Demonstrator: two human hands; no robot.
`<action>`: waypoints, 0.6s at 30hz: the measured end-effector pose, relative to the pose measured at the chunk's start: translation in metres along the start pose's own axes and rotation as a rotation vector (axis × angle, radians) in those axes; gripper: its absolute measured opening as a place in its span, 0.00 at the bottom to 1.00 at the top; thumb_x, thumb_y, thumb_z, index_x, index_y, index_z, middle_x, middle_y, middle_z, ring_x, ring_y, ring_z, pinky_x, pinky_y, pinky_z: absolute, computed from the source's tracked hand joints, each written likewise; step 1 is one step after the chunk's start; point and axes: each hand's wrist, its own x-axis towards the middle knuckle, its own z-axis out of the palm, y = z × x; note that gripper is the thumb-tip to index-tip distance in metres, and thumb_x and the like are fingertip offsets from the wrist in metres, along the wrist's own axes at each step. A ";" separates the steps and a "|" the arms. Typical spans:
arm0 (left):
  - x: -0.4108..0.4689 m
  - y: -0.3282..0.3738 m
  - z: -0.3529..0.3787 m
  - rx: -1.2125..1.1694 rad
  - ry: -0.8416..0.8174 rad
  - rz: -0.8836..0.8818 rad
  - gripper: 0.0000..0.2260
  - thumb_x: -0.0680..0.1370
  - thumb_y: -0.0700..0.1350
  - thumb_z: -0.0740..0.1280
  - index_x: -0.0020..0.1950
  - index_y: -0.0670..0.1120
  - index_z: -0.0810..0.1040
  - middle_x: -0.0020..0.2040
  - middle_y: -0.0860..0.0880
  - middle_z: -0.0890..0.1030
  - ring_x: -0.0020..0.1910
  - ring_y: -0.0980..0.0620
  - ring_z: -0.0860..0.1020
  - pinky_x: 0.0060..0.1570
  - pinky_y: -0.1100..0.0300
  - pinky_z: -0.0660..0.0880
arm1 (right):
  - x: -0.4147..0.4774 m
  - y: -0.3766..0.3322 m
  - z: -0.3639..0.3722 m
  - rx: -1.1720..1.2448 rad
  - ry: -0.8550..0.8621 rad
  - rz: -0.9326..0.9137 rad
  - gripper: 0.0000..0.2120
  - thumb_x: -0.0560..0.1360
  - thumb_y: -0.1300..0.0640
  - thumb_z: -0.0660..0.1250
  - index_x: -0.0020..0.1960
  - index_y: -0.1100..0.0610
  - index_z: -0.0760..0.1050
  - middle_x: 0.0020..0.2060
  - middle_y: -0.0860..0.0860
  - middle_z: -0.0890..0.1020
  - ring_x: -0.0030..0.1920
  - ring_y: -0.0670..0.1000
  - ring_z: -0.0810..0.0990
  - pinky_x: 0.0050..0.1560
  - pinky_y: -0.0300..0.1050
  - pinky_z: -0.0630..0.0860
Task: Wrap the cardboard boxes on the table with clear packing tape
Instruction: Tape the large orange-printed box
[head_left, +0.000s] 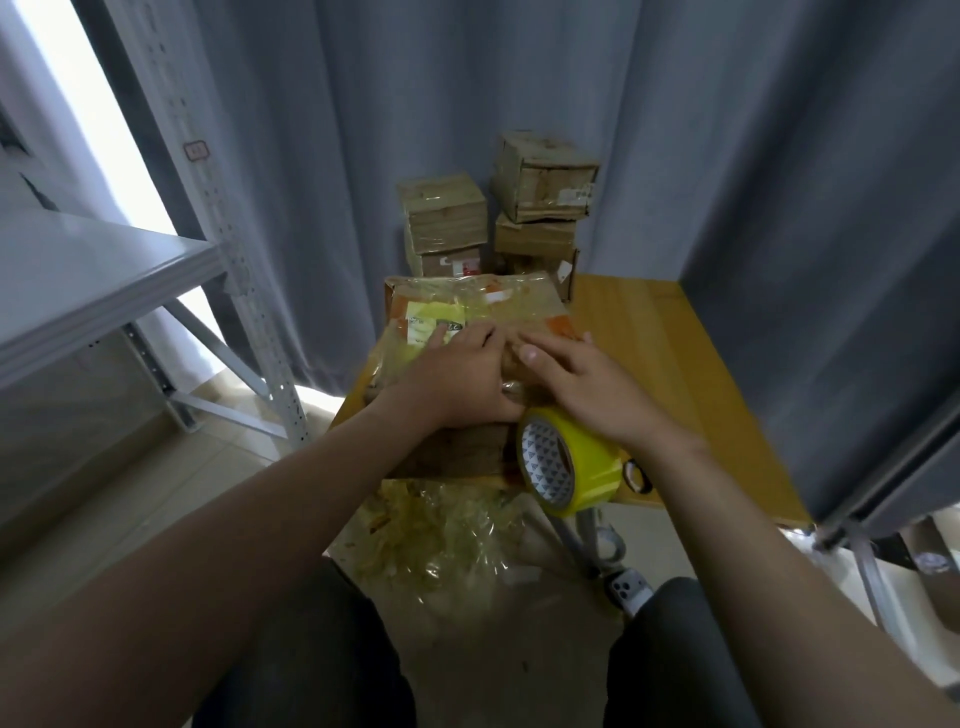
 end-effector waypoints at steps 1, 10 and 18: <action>-0.004 0.003 -0.003 -0.029 0.036 0.016 0.45 0.73 0.69 0.67 0.82 0.47 0.57 0.81 0.45 0.63 0.79 0.45 0.62 0.79 0.40 0.55 | -0.006 0.001 0.001 0.089 0.035 -0.006 0.22 0.86 0.46 0.59 0.79 0.48 0.68 0.75 0.47 0.73 0.77 0.46 0.67 0.80 0.46 0.47; -0.023 0.024 0.002 0.211 0.344 -0.042 0.35 0.74 0.63 0.72 0.76 0.49 0.70 0.67 0.47 0.76 0.68 0.44 0.71 0.71 0.46 0.65 | -0.043 0.017 0.009 0.303 0.456 0.343 0.11 0.77 0.49 0.73 0.58 0.45 0.77 0.54 0.51 0.77 0.51 0.47 0.77 0.54 0.47 0.74; -0.032 0.055 0.007 0.193 0.389 -0.175 0.23 0.79 0.45 0.69 0.74 0.49 0.69 0.67 0.48 0.79 0.67 0.45 0.75 0.63 0.48 0.66 | -0.069 -0.003 0.017 0.518 0.396 0.308 0.16 0.76 0.54 0.77 0.61 0.52 0.76 0.36 0.47 0.74 0.35 0.44 0.73 0.32 0.36 0.71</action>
